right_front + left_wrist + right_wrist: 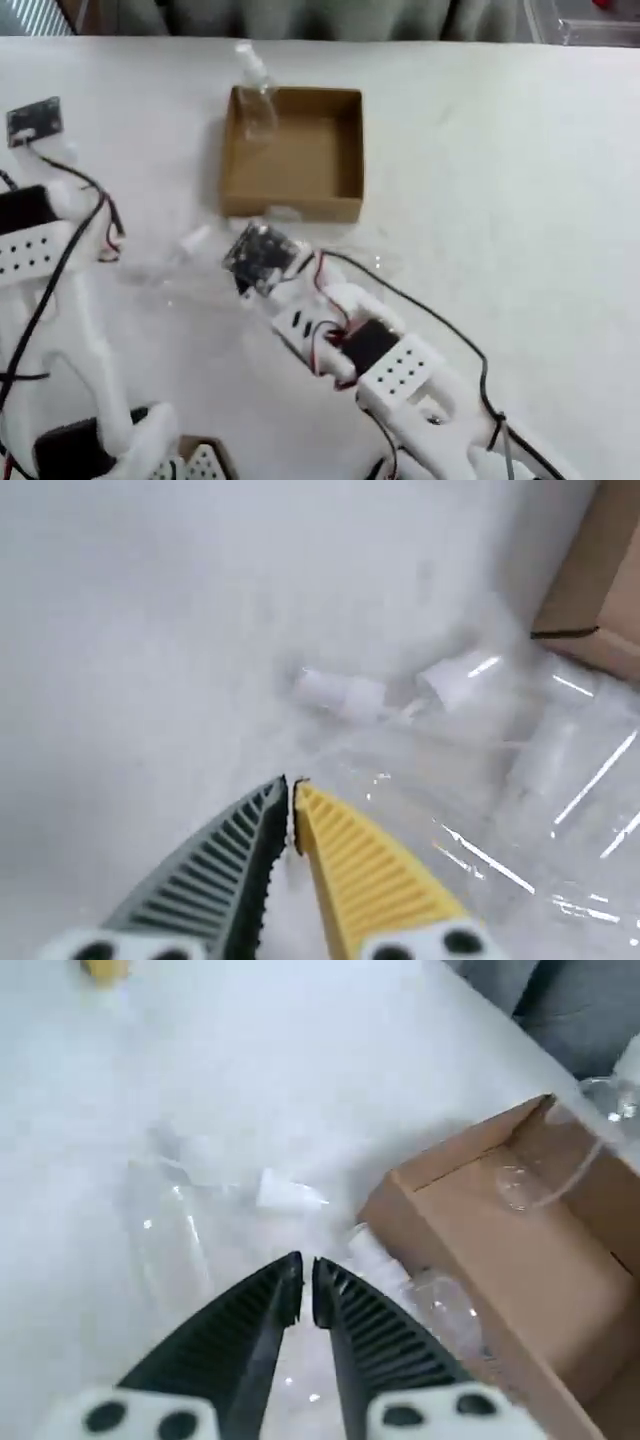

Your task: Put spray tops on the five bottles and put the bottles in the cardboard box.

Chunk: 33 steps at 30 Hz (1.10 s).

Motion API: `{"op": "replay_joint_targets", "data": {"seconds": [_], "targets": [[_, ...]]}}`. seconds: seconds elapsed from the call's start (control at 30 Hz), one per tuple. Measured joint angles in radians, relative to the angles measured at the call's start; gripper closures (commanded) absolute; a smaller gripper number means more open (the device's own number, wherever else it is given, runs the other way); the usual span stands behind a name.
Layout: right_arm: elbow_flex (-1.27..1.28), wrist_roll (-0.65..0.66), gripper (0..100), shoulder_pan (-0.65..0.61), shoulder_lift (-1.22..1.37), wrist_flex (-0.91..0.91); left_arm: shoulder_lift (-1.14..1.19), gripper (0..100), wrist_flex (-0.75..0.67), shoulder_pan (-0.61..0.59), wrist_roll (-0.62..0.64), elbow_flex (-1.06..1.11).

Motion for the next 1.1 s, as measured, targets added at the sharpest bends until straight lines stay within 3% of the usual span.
{"op": "replay_joint_targets", "data": {"seconds": [0.1, 0.23, 0.33, 0.53, 0.77, 1.1], "targets": [[0.0, 0.0, 96.5, -0.046, 0.046, 0.011, -0.003, 97, -0.037, -0.095, -0.003, 0.008], [0.0, 0.0, 86.7, -0.087, 0.133, 0.011, -0.006, 97, -0.078, -0.209, -0.011, 0.009], [0.0, 0.061, 83.1, -0.129, 0.21, 0.011, -0.006, 97, -0.103, -0.255, -0.044, 0.009], [-0.023, 0.169, 82.1, -0.199, 0.358, 0.011, -0.006, 97, -0.12, -0.302, -0.054, 0.009], [-0.104, 0.178, 69.2, -0.196, 0.508, 0.011, 0.032, 97, -0.135, -0.322, -0.054, 0.009], [-0.207, 0.181, 69.0, -0.198, 0.62, 0.011, 0.229, 97, -0.135, -0.416, -0.054, -0.106]]}}
